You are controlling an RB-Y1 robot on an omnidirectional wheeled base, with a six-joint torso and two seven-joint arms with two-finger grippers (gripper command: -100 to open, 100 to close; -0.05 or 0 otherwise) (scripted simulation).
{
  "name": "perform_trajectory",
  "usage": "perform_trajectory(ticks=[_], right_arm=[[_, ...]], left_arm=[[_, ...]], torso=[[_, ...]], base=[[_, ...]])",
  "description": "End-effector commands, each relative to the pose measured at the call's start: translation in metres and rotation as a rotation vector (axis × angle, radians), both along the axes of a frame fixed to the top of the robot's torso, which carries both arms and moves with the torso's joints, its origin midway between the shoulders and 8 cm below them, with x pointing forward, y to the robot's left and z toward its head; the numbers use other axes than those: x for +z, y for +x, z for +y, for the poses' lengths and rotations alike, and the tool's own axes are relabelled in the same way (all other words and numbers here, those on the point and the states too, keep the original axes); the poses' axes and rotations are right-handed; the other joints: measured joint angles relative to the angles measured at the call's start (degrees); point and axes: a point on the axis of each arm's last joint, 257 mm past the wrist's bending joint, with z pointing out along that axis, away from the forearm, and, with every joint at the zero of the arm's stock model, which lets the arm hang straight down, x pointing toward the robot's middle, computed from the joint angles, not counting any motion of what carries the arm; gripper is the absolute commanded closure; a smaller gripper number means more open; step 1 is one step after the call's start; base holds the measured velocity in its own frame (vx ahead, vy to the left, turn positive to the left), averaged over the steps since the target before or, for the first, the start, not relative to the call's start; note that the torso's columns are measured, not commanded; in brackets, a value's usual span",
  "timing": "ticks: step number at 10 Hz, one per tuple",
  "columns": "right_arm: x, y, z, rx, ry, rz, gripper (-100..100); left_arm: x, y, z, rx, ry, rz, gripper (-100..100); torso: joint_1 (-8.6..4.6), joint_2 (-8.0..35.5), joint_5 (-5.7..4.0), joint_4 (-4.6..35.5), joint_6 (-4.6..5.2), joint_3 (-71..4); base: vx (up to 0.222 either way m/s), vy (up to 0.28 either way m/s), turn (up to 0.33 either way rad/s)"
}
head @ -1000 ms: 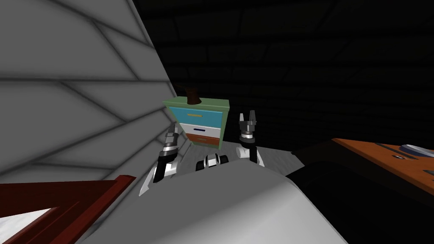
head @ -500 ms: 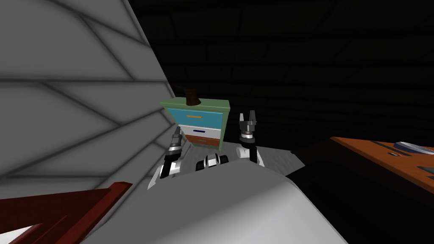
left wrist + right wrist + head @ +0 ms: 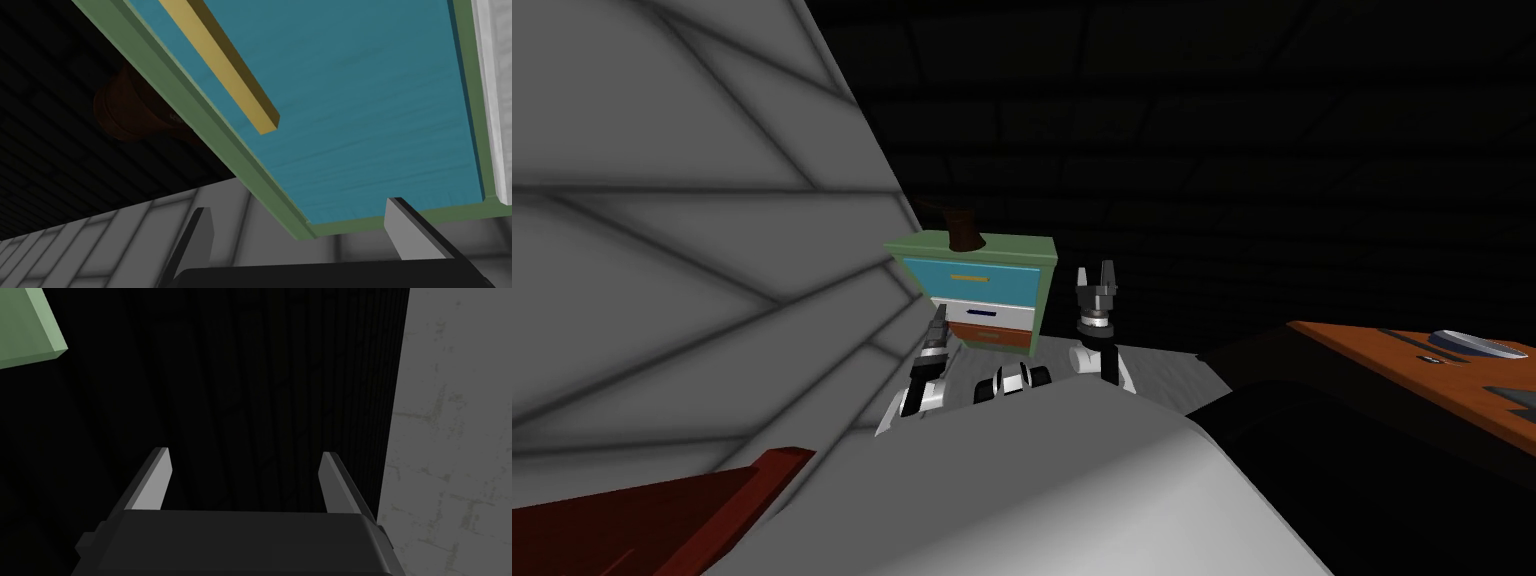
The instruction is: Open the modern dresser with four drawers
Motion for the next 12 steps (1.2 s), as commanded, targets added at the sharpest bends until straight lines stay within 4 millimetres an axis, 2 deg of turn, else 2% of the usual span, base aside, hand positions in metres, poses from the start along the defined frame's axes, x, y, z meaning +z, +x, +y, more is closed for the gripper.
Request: perform_trajectory(ticks=[1, 5, 6, 10, 11, 12], right_arm=[[0.000, 0.000, 0.000, 0.000, 0.000, 0.000, 0], [0.000, 0.000, 0.000, 0.000, 0.000, 0.000, 0], [0.000, 0.000, 0.000, 0.000, 0.000, 0.000, 0], [0.000, 0.000, 0.000, 0.000, 0.000, 0.000, 0], [0.000, 0.000, 0.000, 0.000, 0.000, 0.000, 0], [0.000, 0.000, 0.000, 0.000, 0.000, 0.000, 0]], left_arm=[[-0.025, 0.006, -0.005, -0.005, 0.005, 0.048, -100], [-0.071, 0.012, -0.016, -0.022, 0.030, 0.138, -100], [-0.076, 0.011, -0.015, -0.021, 0.030, 0.149, -100], [-0.130, 0.011, -0.025, -0.044, 0.067, 0.255, -100], [-0.131, 0.011, -0.024, -0.043, 0.067, 0.258, -100], [-0.144, 0.009, -0.026, -0.049, 0.077, 0.284, -100]], torso=[[0.01, -0.01, 0.00, 0.00, 0.01, 0.00], [0.03, -0.08, 0.01, -0.03, 0.00, -0.05], [0.02, -0.02, 0.01, -0.01, 0.00, -0.01], [0.06, -0.11, 0.01, -0.03, 0.00, -0.07], [0.04, -0.12, 0.01, -0.04, 0.00, -0.07], [-0.01, -0.05, 0.00, -0.01, 0.00, -0.04]], base=[[0.044, 0.025, -0.050], [0.062, 0.030, -0.056], [0.040, 0.029, -0.018], [0.051, 0.033, -0.056], [0.050, 0.026, -0.019], [0.035, 0.025, -0.037]])
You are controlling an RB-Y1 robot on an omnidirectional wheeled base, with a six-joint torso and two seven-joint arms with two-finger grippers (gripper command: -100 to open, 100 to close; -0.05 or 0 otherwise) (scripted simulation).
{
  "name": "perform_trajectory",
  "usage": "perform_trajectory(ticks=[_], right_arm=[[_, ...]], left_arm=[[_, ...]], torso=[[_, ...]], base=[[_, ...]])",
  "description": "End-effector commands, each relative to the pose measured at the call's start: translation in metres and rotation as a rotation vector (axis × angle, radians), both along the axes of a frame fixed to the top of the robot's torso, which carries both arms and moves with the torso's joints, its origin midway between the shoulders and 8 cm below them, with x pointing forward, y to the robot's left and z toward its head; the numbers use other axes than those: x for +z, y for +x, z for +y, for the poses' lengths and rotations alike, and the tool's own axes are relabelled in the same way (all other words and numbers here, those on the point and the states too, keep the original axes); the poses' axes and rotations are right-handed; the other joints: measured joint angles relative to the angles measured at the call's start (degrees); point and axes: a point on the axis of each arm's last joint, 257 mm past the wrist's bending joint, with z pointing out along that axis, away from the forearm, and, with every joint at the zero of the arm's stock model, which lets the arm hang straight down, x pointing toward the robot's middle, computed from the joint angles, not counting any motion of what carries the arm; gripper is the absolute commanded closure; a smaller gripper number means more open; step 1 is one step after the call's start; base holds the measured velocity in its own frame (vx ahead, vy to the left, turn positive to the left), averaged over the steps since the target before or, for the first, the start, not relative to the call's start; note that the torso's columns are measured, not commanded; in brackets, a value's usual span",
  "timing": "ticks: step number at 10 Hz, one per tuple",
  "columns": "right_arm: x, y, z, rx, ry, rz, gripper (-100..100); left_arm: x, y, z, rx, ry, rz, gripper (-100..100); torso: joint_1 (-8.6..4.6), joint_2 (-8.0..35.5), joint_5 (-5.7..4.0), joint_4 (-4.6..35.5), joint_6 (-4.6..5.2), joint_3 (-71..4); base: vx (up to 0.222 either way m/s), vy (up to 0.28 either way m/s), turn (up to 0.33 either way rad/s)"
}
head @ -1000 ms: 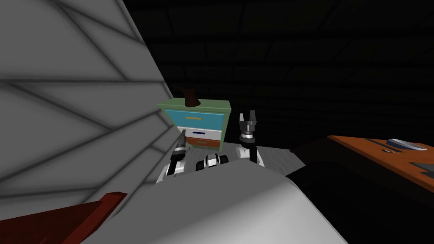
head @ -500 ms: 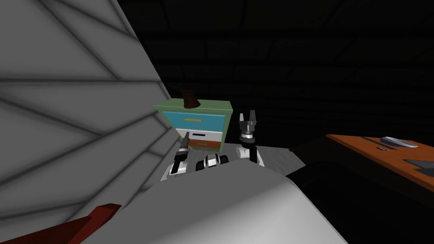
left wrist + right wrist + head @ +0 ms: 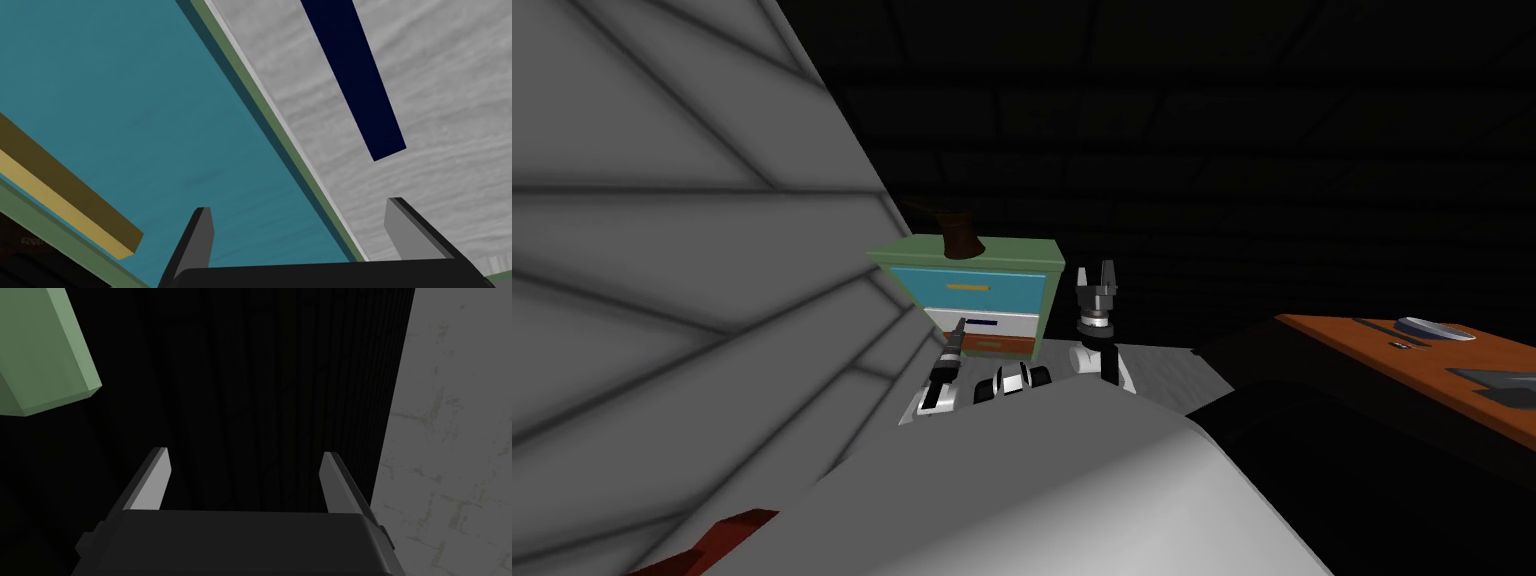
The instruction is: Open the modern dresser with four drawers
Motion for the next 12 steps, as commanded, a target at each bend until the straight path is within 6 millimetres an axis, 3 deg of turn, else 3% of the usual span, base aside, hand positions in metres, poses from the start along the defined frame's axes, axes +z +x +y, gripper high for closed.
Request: perform_trajectory(ticks=[1, 6, 7, 9, 12], right_arm=[[0.000, 0.000, 0.000, 0.000, 0.000, 0.000, 0], [0.000, 0.000, 0.000, 0.000, 0.000, 0.000, 0], [0.000, 0.000, 0.000, 0.000, 0.000, 0.000, 0], [0.000, 0.000, 0.000, 0.000, 0.000, 0.000, 0], [0.000, 0.000, 0.000, 0.000, 0.000, 0.000, 0]], left_arm=[[-0.026, -0.001, -0.005, -0.013, 0.020, 0.051, -100], [-0.069, -0.008, -0.013, -0.033, 0.046, 0.140, -100], [-0.063, -0.007, -0.011, -0.029, 0.041, 0.126, -100], [-0.067, -0.030, -0.022, -0.011, 0.016, 0.127, -100], [-0.068, -0.041, -0.026, 0.003, 0.039, 0.122, -100]], torso=[[0.01, 0.06, 0.00, 0.02, 0.01, 0.04], [0.03, 0.05, 0.01, 0.02, 0.01, 0.04], [0.03, 0.00, 0.01, 0.00, 0.01, 0.01], [0.08, -0.05, 0.02, -0.01, 0.02, -0.02], [0.03, -0.01, 0.01, 0.00, 0.01, 0.00]], base=[[0.045, 0.030, -0.052], [0.038, 0.025, -0.035], [0.018, 0.012, -0.008], [0.069, 0.054, -0.167], [0.061, 0.055, -0.068]])
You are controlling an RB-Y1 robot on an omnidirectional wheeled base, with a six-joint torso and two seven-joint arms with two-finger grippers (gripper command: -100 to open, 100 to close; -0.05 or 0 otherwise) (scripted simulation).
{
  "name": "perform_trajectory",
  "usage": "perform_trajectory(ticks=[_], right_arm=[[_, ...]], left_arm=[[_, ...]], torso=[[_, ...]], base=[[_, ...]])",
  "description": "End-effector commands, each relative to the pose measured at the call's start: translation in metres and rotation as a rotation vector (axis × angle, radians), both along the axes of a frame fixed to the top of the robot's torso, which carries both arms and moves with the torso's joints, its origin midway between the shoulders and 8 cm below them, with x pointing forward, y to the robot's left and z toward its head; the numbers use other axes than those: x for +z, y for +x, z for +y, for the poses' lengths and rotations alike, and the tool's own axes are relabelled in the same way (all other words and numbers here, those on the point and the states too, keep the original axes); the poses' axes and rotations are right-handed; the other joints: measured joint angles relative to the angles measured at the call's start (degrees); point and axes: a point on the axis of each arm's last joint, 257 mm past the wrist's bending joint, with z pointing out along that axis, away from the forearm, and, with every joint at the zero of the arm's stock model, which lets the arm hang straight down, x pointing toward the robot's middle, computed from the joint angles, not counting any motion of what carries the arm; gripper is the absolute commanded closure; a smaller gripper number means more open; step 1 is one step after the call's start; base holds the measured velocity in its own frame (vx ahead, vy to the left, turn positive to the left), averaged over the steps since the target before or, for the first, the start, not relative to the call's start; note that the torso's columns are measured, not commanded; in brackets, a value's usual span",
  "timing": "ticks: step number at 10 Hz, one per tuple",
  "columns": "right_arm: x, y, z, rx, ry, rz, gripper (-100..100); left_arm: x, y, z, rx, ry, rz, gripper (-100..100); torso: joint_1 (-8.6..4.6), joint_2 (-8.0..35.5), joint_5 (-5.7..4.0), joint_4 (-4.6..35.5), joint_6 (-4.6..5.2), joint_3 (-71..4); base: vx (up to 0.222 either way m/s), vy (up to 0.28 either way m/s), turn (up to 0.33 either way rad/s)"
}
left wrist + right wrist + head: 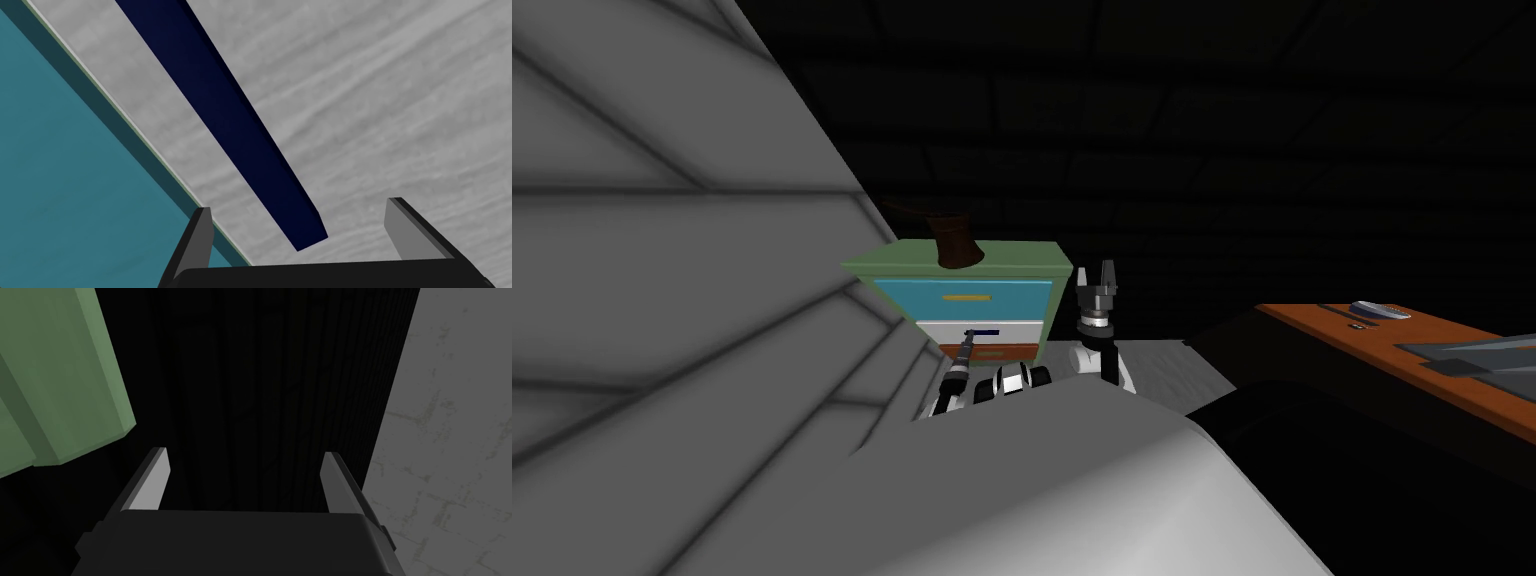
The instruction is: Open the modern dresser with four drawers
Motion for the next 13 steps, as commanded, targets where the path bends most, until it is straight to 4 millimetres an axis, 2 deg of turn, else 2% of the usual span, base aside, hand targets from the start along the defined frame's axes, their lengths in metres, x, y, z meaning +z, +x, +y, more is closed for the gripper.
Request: perform_trajectory(ticks=[1, 2, 3, 4, 5, 6, 7, 8, 9, 10, 13], right_arm=[[0.000, 0.000, 0.000, 0.000, 0.000, 0.000, 0], [0.000, 0.000, 0.000, 0.000, 0.000, 0.000, 0], [0.000, 0.000, 0.000, 0.000, 0.000, 0.000, 0], [0.000, 0.000, 0.000, 0.000, 0.000, 0.000, 0], [0.000, 0.000, 0.000, 0.000, 0.000, 0.000, 0], [0.000, 0.000, 0.000, 0.000, 0.000, 0.001, 0], [0.000, 0.000, 0.000, -0.001, 0.000, 0.000, 0], [0.000, 0.000, 0.000, -0.001, 0.000, 0.000, 0], [0.000, 0.000, 0.000, -0.001, 0.000, 0.000, 0], [0.000, 0.000, 0.000, -0.001, 0.000, 0.000, 0], [0.000, 0.000, 0.000, -0.001, 0.000, -0.001, 0]], left_arm=[[-0.001, -0.017, -0.005, 0.021, 0.001, -0.003, -100], [-0.001, -0.017, -0.005, 0.021, 0.016, -0.005, -100], [-0.001, -0.028, -0.009, 0.038, 0.001, -0.004, -100], [-0.001, -0.028, -0.009, 0.038, 0.015, -0.006, -100], [0.000, -0.038, -0.012, 0.057, 0.001, -0.004, -100], [0.000, -0.038, -0.012, 0.056, 0.015, -0.005, -100], [0.001, -0.049, -0.015, 0.077, 0.002, -0.003, -100], [0.001, -0.049, -0.015, 0.076, 0.015, -0.004, -100], [0.002, -0.059, -0.017, 0.099, 0.002, -0.001, -100], [0.002, -0.059, -0.017, 0.098, 0.015, -0.002, -100], [0.005, -0.078, -0.019, 0.148, 0.006, 0.005, -100]], torso=[[-0.03, 0.06, -0.01, 0.02, -0.01, 0.04], [-0.02, 0.04, -0.01, 0.01, 0.00, 0.03], [-0.04, 0.05, -0.01, 0.02, -0.01, 0.03], [0.01, 0.02, 0.00, 0.01, 0.00, 0.02], [0.01, -0.01, 0.00, 0.00, -0.03, 0.00], [0.03, -0.07, 0.02, -0.01, -0.02, -0.05], [0.00, -0.07, 0.01, -0.02, -0.05, -0.05], [0.01, -0.10, 0.00, -0.03, -0.02, -0.06], [0.02, -0.06, 0.01, -0.03, -0.05, -0.04], [0.08, -0.05, 0.02, -0.02, -0.01, -0.03], [-0.03, 0.00, -0.01, 0.00, -0.02, 0.00]], base=[[0.057, 0.053, -0.116], [0.042, 0.042, -0.056], [0.046, 0.053, -0.128], [0.045, 0.048, -0.059], [0.051, 0.050, -0.125], [0.047, 0.042, -0.057], [0.062, 0.043, -0.102], [0.050, 0.043, -0.059], [0.055, 0.064, -0.125], [0.041, 0.062, -0.063], [0.046, 0.053, -0.087]])
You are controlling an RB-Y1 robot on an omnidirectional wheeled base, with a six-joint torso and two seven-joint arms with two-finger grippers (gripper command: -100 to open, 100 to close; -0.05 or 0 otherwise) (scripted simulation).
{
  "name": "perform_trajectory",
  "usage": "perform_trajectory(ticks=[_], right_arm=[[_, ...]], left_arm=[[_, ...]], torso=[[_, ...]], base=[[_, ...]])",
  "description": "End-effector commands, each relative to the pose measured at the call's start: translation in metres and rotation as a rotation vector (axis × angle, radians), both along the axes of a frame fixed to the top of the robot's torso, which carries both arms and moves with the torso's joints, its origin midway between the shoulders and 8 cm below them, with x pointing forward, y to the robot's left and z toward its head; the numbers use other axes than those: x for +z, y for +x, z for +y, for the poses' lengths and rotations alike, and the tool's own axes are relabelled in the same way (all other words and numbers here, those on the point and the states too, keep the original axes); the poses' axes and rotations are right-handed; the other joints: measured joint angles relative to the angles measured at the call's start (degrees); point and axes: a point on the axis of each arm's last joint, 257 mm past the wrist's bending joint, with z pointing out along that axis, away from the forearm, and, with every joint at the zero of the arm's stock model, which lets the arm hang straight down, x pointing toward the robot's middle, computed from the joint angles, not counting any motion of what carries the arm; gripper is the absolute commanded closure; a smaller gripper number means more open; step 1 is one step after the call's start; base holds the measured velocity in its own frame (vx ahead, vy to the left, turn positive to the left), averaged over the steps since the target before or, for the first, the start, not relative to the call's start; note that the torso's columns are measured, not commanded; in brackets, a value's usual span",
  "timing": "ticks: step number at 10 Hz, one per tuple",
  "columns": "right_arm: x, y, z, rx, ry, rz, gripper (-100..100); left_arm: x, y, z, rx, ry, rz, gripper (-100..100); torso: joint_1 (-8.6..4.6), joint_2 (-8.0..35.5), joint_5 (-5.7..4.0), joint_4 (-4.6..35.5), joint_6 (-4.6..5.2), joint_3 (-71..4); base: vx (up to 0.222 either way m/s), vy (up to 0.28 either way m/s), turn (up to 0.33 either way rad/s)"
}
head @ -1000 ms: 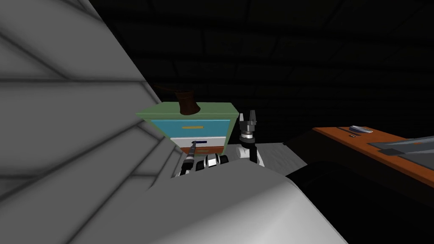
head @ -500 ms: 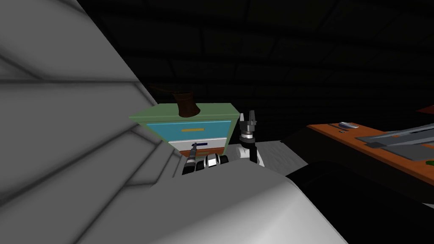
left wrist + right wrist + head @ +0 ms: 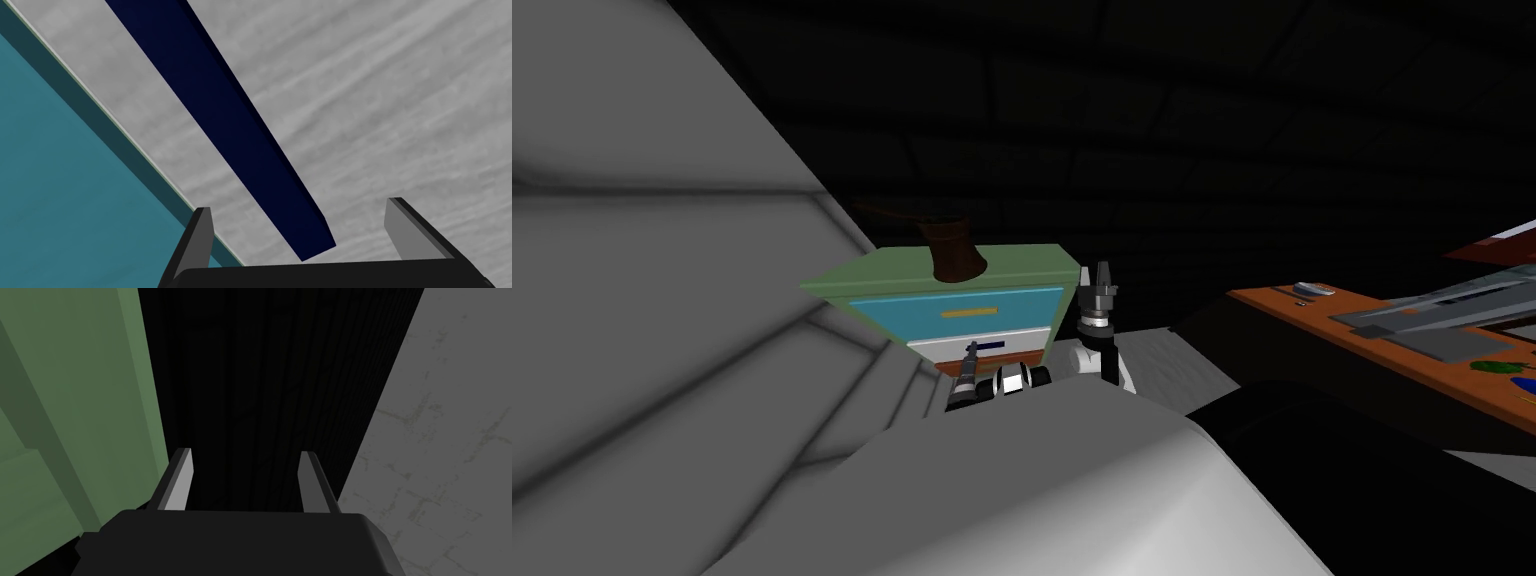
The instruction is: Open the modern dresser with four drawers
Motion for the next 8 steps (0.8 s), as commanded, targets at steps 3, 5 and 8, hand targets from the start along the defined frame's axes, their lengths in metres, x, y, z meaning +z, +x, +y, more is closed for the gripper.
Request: perform_trajectory(ticks=[3, 5, 8], right_arm=[[0.000, 0.000, 0.000, 0.000, 0.000, 0.000, 0], [0.000, 0.000, 0.000, 0.000, 0.000, -0.001, 0], [0.000, 0.000, 0.000, 0.000, 0.000, -0.001, 0]], left_arm=[[0.000, -0.002, 0.001, 0.003, 0.006, 0.000, 100], [-0.002, 0.008, 0.003, -0.020, 0.006, -0.003, 100], [-0.004, 0.028, 0.007, -0.063, 0.019, -0.006, 100]], torso=[[-0.06, 0.07, -0.01, 0.02, 0.00, 0.04], [-0.20, 0.11, -0.04, -0.03, 0.04, 0.08], [-0.18, -0.09, 0.09, -0.10, 0.23, -0.03]], base=[[0.002, 0.007, 0.009], [-0.052, -0.070, 0.153], [-0.057, -0.050, 0.099]])
